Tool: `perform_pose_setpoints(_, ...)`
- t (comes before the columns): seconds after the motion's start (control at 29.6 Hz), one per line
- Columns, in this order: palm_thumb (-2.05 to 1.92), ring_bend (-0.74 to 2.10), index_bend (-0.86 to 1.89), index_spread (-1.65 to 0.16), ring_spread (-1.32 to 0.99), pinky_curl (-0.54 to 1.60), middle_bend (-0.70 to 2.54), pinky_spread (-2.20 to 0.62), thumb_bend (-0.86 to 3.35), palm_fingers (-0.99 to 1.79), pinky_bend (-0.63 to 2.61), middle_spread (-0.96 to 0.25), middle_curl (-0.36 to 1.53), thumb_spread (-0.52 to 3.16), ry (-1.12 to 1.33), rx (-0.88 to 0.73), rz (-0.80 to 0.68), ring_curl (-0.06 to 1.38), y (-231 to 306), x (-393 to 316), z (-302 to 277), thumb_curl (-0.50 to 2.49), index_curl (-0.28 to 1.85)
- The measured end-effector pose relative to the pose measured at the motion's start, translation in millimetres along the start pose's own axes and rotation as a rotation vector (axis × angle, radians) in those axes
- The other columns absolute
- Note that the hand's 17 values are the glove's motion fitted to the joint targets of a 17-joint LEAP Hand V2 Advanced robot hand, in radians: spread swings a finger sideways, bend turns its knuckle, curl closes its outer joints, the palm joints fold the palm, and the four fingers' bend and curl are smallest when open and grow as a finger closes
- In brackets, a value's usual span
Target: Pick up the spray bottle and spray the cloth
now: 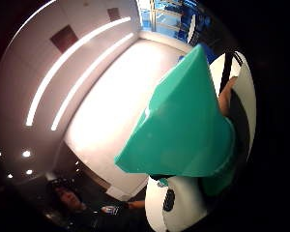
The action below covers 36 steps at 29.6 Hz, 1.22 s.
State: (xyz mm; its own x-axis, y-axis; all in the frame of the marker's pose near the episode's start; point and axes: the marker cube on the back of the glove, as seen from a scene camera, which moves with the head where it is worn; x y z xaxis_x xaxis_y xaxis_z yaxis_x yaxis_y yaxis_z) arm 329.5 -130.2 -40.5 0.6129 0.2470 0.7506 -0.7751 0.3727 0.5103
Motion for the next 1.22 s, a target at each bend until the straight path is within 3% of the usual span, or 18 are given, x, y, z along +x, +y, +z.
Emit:
perform_pose_setpoints(0.24,0.86,0.64,0.23,-0.29,-0.18,0.37,0.42,-0.27,-0.03,1.38,0.44,-0.22,0.48,0.64,0.062,0.018,0.004,0.44,21,7,18,0.56,0.47)
perform_pose_setpoints(0.41,0.86,0.64,0.23,-0.29,-0.18,0.37,0.43,-0.26,-0.03,1.38,0.44,-0.21,0.49,0.60,0.179,0.001,-0.080,0.44,34,-3,34,0.59,0.48)
perform_pose_setpoints(1.22,0.87,0.64,0.24,-0.29,-0.18,0.37,0.46,-0.25,-0.03,1.37,0.45,-0.21,0.49,0.53,0.861,-0.014,-0.902,0.44,75,-129,136,0.66,0.52)
